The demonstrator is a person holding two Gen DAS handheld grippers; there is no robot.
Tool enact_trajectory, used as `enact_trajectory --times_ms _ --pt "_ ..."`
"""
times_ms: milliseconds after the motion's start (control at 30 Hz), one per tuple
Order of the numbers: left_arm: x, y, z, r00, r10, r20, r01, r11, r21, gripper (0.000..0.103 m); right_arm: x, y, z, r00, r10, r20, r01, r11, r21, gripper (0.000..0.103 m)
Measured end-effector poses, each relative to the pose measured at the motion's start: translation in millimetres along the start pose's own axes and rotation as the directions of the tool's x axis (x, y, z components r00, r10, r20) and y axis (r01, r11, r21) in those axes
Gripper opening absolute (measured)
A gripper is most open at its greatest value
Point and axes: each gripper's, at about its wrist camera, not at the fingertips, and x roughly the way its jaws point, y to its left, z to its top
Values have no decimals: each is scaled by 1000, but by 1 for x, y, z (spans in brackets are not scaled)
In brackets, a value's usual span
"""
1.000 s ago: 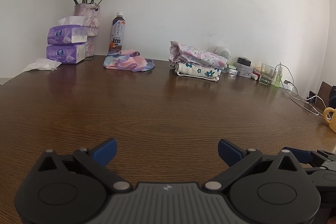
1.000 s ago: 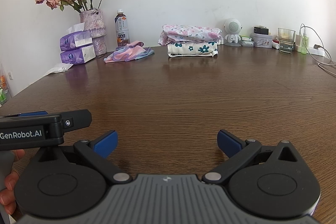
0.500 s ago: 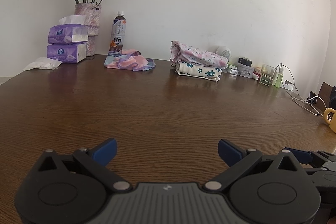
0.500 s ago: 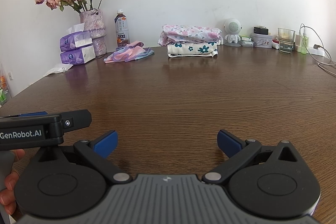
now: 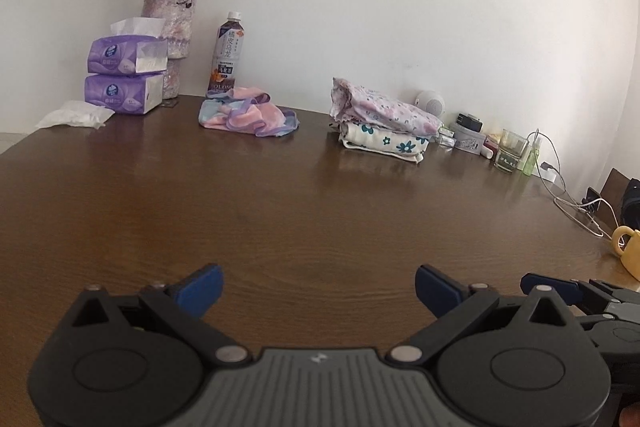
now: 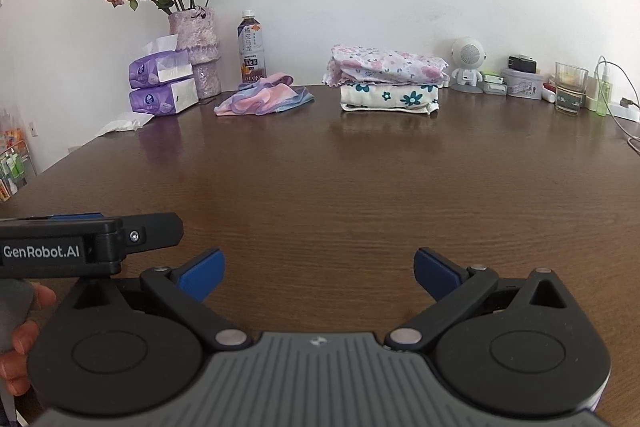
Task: Fold clothes
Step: 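Reach both grippers to the crumpled pink-blue garment and close on it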
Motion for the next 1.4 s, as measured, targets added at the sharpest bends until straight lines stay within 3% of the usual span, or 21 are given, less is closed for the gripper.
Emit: enact_trajectory --times_ms 233,433,667,1000,1167,1267,1333,1367,1400 --pt "30 25 51 999 37 15 -36 999 -9 103 33 10 45 996 92 6 -91 996 -21 103" --pt "94 56 90 996 84 9 -84 996 -13 103 89 20 80 984 176 -20 -176 983 -48 103" --pt "188 100 124 992 119 -41 -122 987 -101 102 185 32 123 986 159 -53 -161 986 -32 103" --pt "286 138 176 987 137 -84 -145 984 -101 93 304 30 181 991 123 -43 -122 992 25 102" --pt "323 146 192 987 102 -121 -115 988 -105 75 343 34 197 995 84 -56 -84 996 -2 82" --pt "337 141 198 987 81 -135 -91 993 -69 59 359 37 203 995 70 -66 -71 997 -11 64" --pt "336 136 197 989 69 -132 -74 996 -38 31 368 37 204 993 80 -91 -81 997 -9 47" --pt "335 134 197 989 63 -130 -66 998 -23 26 372 38 204 990 92 -109 -94 995 -14 39" --pt "333 131 196 990 56 -129 -58 998 -7 17 373 39 202 988 100 -118 -104 994 -24 23"
